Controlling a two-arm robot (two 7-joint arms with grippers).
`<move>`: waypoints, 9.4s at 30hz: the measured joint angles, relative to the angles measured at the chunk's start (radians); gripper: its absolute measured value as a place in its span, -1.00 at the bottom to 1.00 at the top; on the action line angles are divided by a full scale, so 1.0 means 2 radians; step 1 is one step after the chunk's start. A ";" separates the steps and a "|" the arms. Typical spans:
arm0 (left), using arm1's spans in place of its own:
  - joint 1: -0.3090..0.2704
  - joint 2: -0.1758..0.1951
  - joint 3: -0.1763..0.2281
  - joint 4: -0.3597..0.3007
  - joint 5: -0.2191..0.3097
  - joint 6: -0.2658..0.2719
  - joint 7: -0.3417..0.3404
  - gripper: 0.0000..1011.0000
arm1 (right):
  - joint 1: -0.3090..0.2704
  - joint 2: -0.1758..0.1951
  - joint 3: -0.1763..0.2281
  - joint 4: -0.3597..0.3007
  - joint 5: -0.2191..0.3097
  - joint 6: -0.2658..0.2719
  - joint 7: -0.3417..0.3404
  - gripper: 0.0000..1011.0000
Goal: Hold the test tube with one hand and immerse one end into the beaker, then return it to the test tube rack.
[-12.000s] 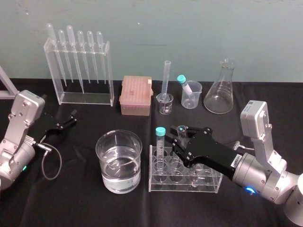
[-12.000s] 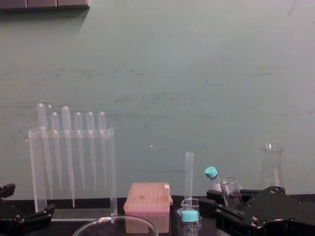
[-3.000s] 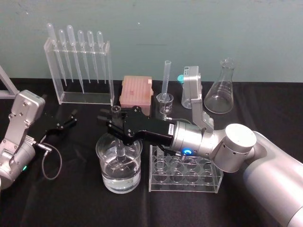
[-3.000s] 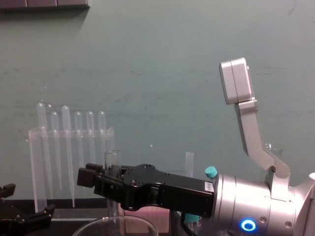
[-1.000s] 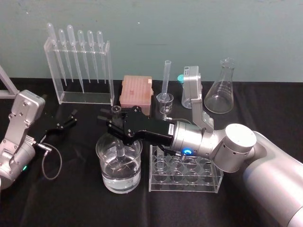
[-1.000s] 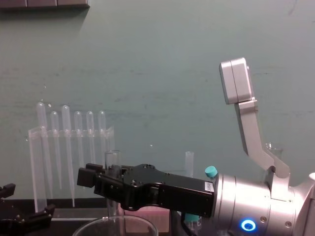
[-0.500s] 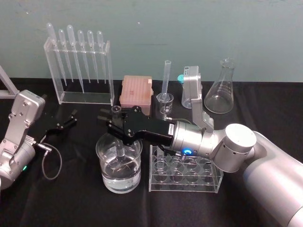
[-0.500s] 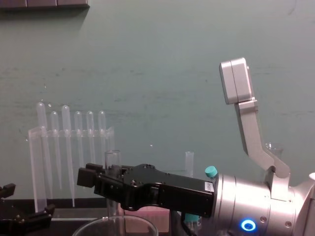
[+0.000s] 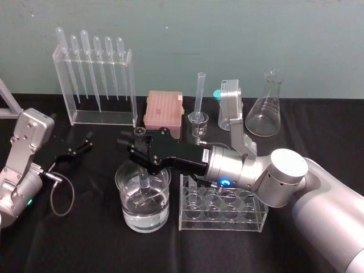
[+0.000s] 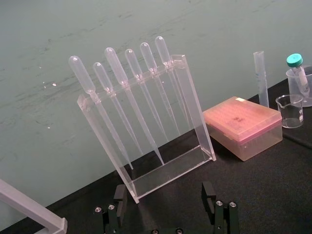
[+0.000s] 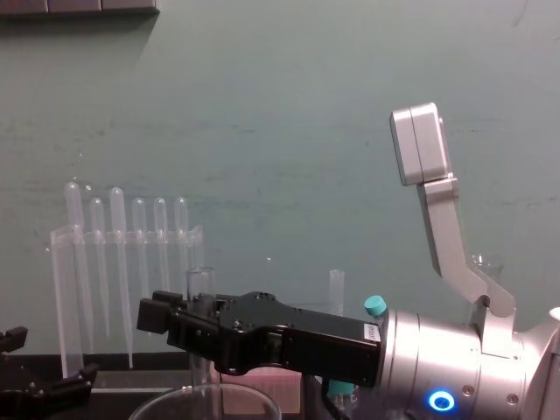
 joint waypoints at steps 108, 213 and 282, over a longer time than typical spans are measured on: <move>0.000 0.000 0.000 0.000 0.000 0.000 0.000 0.98 | 0.000 0.000 0.000 0.000 0.000 0.000 0.001 -0.63; 0.000 0.000 0.000 0.000 0.000 0.000 0.000 0.98 | -0.354 0.118 0.223 -0.472 -0.141 0.091 -0.332 -0.63; 0.000 0.000 0.000 0.000 0.000 0.000 0.000 0.98 | -0.274 0.112 0.168 -0.344 -0.096 0.119 -0.285 -0.63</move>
